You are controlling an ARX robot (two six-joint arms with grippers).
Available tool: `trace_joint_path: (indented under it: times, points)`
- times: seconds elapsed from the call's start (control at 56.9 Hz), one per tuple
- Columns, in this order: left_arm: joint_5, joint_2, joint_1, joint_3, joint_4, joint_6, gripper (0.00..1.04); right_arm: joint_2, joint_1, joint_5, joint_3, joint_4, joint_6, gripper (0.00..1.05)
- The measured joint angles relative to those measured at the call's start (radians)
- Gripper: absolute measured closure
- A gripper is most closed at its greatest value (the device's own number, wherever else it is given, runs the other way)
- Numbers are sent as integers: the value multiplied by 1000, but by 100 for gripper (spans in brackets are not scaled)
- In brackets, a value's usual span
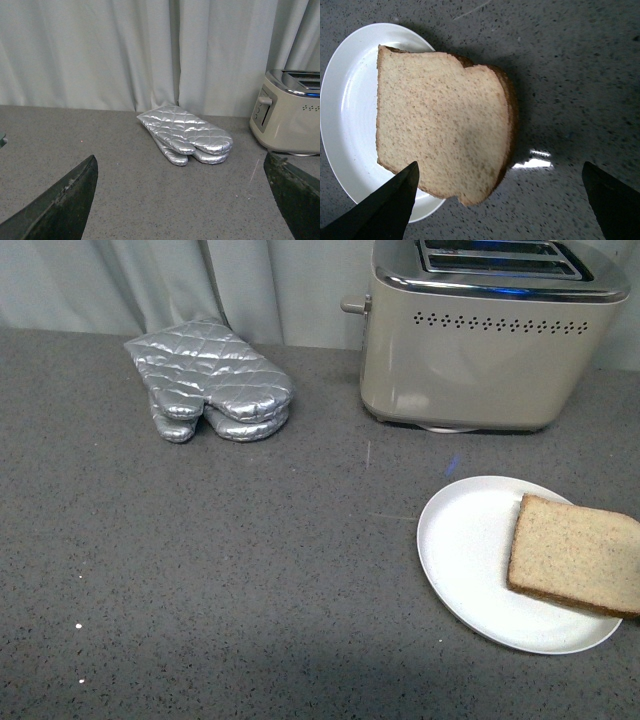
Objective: Put bread into toaster
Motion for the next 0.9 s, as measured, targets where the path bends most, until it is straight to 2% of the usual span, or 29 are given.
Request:
trace_joint_path:
  times: [0.352,0.545,0.809,0.897]
  points:
    - [0,0,0,0,0,0,7,147,53,-12,82,53,98,10]
    - [0,0,0,0,0,0,7,176,74,-2,102,57,121,37]
    - [0,0,0,0,0,0,7,169,84,-1,118,28,155,95]
    - [0,0,0,0,0,0,7,134,84,-11,118,-1,175,103]
